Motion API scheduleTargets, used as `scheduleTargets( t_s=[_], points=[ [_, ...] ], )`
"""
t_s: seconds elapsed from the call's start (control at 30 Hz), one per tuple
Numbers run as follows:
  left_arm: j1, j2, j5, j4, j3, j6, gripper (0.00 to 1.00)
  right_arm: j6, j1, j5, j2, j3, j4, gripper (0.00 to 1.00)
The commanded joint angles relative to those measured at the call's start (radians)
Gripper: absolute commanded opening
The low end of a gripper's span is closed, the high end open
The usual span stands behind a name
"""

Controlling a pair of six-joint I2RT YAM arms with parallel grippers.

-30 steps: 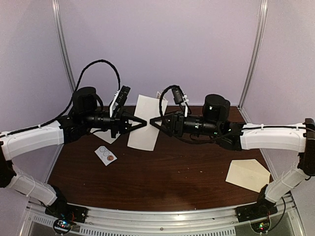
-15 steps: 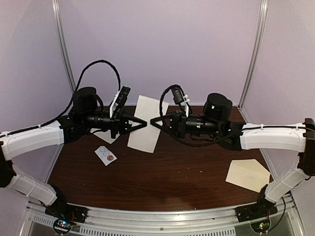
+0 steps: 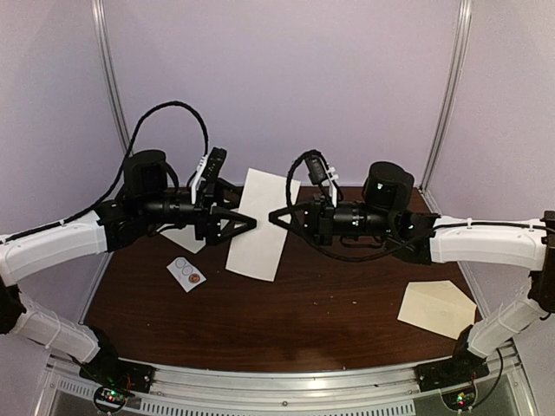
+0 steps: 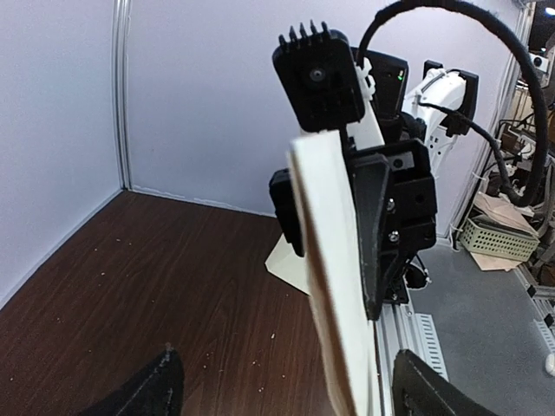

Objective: Place the letter into the envelope and seal it

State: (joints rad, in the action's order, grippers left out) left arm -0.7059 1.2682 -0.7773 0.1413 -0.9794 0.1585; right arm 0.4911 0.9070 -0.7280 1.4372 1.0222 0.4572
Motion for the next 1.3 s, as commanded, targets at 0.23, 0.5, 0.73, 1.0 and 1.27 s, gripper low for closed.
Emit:
scheduleTargets(
  t_s=[0.23, 0.5, 0.73, 1.0, 1.27],
  points=[
    [0.002, 0.096, -0.254, -0.032, -0.081, -0.001, 0.69, -0.111, -0.004, -0.124, -0.025, 0.075, -0.166, 0.0],
    [0.002, 0.11, -0.27, -0.027, -0.084, 0.01, 0.01, -0.163, -0.005, -0.042, -0.028, 0.093, -0.234, 0.0],
    [0.006, 0.063, -0.173, 0.034, -0.048, 0.043, 0.0, -0.143, -0.005, 0.038, -0.045, 0.038, -0.21, 0.42],
    [0.028, -0.014, -0.084, 0.19, 0.04, 0.134, 0.0, -0.026, 0.01, 0.039, -0.021, -0.061, -0.045, 0.52],
    [0.029, -0.004, -0.099, 0.21, 0.042, 0.155, 0.0, 0.007, 0.039, 0.03, 0.027, -0.061, 0.029, 0.41]
  ],
)
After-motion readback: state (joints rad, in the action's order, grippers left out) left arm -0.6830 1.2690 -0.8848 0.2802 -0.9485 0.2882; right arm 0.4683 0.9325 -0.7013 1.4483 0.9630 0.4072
